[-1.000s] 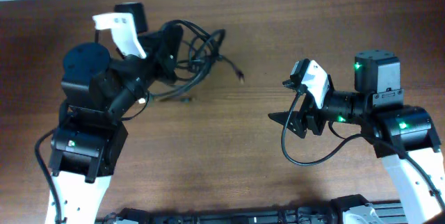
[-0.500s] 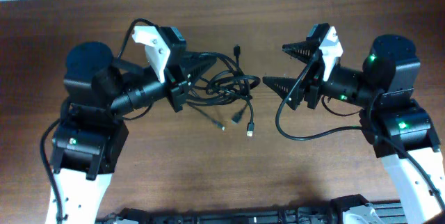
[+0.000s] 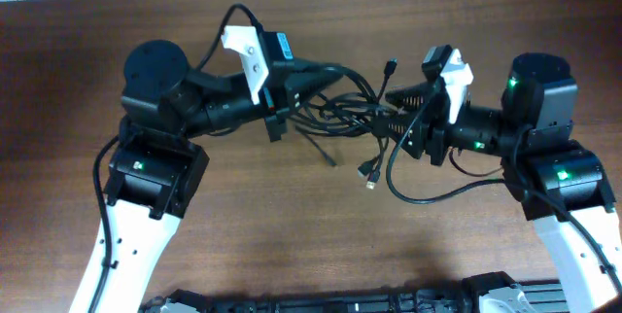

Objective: Untangle cables

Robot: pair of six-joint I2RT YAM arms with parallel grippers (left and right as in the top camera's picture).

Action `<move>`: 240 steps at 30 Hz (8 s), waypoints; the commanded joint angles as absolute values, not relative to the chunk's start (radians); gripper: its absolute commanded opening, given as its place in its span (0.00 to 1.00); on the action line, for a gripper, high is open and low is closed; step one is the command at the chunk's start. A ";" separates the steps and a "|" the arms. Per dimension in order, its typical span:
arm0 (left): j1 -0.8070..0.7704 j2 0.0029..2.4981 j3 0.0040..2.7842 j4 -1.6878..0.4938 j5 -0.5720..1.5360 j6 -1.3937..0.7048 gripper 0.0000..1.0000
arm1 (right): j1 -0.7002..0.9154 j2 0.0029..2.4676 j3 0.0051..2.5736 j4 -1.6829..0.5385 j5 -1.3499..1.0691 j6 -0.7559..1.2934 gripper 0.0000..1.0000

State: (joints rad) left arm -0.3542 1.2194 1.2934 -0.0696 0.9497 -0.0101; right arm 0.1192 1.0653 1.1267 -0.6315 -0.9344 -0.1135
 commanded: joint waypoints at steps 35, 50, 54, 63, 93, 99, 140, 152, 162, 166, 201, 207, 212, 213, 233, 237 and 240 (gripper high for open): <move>-0.488 1.314 1.317 0.158 0.220 -1.185 0.00 | 0.118 1.219 1.129 -0.466 -0.780 0.765 0.93; -0.581 1.312 1.317 0.408 0.266 -1.185 0.00 | 0.117 1.220 1.127 -0.658 -0.181 0.733 0.90; -0.540 1.312 1.317 0.412 0.265 -1.185 0.00 | 0.117 1.220 1.127 -0.769 -0.050 0.733 0.90; -0.476 1.307 1.317 0.437 0.254 -1.173 0.00 | 0.116 1.220 1.127 -0.834 0.156 0.628 0.90; -0.426 1.307 1.317 0.235 0.767 -0.270 0.00 | 0.117 1.147 1.130 -0.861 -0.270 0.101 0.88; -0.410 1.307 1.317 0.218 0.909 -0.229 0.00 | 0.117 0.983 1.130 -0.855 -0.270 0.100 0.87; -0.370 1.307 1.317 0.362 1.353 -0.233 0.00 | 0.117 0.844 1.130 -0.821 -0.852 -0.438 0.75; -0.373 1.307 1.317 0.362 1.384 -0.234 0.00 | 0.117 0.935 1.130 -0.804 -0.924 -0.437 0.41; -0.370 1.314 1.317 0.329 1.337 -0.233 0.12 | 0.117 0.955 1.130 -0.796 -0.988 -0.437 0.04; -0.370 1.314 1.317 0.054 0.937 -0.234 0.74 | 0.117 0.955 1.130 -0.796 -0.983 -0.435 0.04; -0.474 1.216 1.317 -0.757 0.170 0.489 0.99 | 0.198 1.345 1.129 -1.160 -0.524 -0.252 0.50; -0.328 1.218 1.317 -0.757 0.142 0.326 0.99 | 0.382 1.393 1.129 -1.158 -0.264 -0.112 0.47; -0.309 1.218 1.317 -0.757 0.141 0.326 0.99 | 0.450 1.417 1.107 -1.152 -0.171 -0.012 0.44; -0.309 1.218 1.317 -0.757 0.141 0.326 0.99 | 0.456 1.424 1.105 -1.152 -0.171 -0.010 0.43; -0.309 1.249 1.317 -0.737 0.141 0.326 0.99 | 0.537 1.448 1.096 -1.114 -0.167 0.019 0.35; -0.309 1.249 1.317 -0.735 0.141 0.326 0.99 | 0.535 1.444 1.167 -1.078 -0.093 0.087 0.36; -0.309 1.249 1.317 -0.735 0.141 0.326 0.99 | 0.537 1.431 1.238 -1.101 -0.093 0.083 0.36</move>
State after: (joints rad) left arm -0.3134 1.2457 1.3128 -0.7406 0.1448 0.3424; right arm 0.5285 1.4452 1.1667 -1.0874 -0.1200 0.0689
